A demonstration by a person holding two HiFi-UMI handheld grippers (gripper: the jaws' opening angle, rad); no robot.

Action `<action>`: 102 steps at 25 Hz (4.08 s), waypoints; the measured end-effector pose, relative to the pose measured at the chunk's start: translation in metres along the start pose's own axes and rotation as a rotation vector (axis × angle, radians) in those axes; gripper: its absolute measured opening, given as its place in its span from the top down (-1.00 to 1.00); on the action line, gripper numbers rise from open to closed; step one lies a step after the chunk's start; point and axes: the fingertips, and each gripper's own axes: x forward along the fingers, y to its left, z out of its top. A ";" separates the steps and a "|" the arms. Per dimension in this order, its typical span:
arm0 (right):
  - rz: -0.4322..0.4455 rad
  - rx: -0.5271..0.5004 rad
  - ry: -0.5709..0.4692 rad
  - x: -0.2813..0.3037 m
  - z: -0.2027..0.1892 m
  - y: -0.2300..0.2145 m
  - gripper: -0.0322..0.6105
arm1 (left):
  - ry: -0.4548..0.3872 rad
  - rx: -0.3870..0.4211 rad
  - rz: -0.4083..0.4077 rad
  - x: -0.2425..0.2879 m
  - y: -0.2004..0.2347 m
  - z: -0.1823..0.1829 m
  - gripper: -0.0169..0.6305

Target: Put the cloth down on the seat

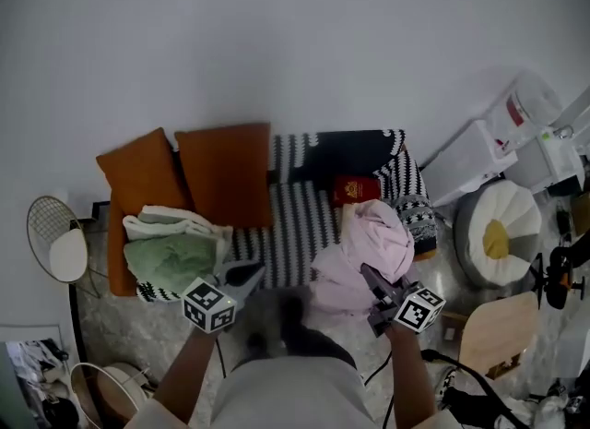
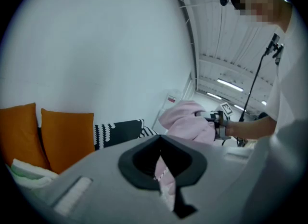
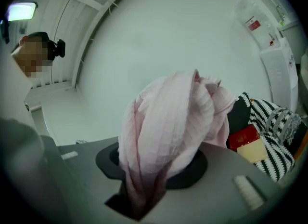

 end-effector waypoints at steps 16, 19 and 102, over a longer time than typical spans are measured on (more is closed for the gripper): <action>-0.059 0.004 0.241 0.108 -0.024 -0.143 0.38 | 0.026 -0.073 0.130 0.088 0.064 -0.028 0.94; -0.085 0.004 0.282 0.128 -0.034 -0.166 0.37 | 0.029 -0.085 0.135 0.102 0.074 -0.033 0.94; -0.231 -0.259 -0.002 -0.195 -0.138 0.125 0.89 | -0.069 -0.020 0.017 -0.153 -0.192 -0.116 0.94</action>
